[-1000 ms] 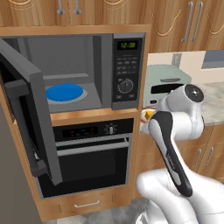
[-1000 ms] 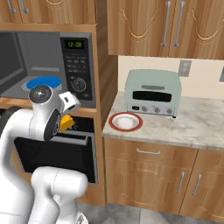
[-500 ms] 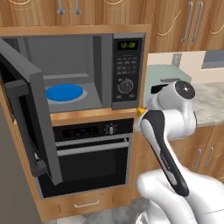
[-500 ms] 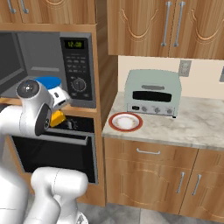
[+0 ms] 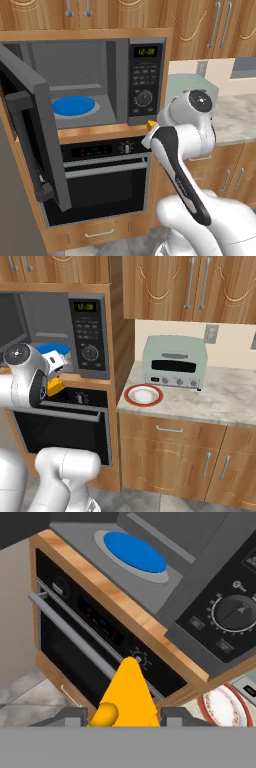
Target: Pick the cheese from the counter and place it in the microwave. Then turn on the microwave.
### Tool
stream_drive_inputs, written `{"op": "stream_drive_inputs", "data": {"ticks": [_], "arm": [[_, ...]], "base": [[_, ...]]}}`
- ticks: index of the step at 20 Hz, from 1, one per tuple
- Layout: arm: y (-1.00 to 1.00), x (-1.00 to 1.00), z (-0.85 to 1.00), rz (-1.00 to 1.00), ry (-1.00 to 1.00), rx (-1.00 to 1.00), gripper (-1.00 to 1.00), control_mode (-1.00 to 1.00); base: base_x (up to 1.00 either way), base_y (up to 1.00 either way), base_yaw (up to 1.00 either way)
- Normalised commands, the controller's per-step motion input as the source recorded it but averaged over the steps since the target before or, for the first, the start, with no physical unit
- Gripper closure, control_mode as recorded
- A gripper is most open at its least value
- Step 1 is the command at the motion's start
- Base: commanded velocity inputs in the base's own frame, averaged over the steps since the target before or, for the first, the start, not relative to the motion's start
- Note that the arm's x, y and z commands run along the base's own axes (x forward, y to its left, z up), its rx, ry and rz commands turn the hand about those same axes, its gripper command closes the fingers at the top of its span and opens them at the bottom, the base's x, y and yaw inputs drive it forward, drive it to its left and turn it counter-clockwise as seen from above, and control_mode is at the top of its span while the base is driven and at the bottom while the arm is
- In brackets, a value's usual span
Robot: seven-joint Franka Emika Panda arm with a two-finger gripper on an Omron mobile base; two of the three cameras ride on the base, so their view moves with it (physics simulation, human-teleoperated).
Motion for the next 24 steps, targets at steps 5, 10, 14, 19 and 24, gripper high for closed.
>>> {"op": "stream_drive_inputs", "data": {"ticks": [5,10,14,19,24], "arm": [[0.31,0.06,0.08,0.00,-0.04,0.00,1.00,-1.00],[0.29,0.10,0.05,0.00,-0.02,0.00,1.00,-1.00],[0.25,0.16,0.05,0.01,0.00,0.00,1.00,-1.00],[0.23,0.16,0.12,0.01,0.00,0.00,1.00,-1.00],[0.23,0.17,0.10,0.01,0.00,0.00,1.00,-1.00]], "base": [[0.00,0.00,0.00],[0.00,0.00,0.00],[0.00,0.00,0.00],[0.00,0.00,0.00],[0.00,0.00,0.00]]}}
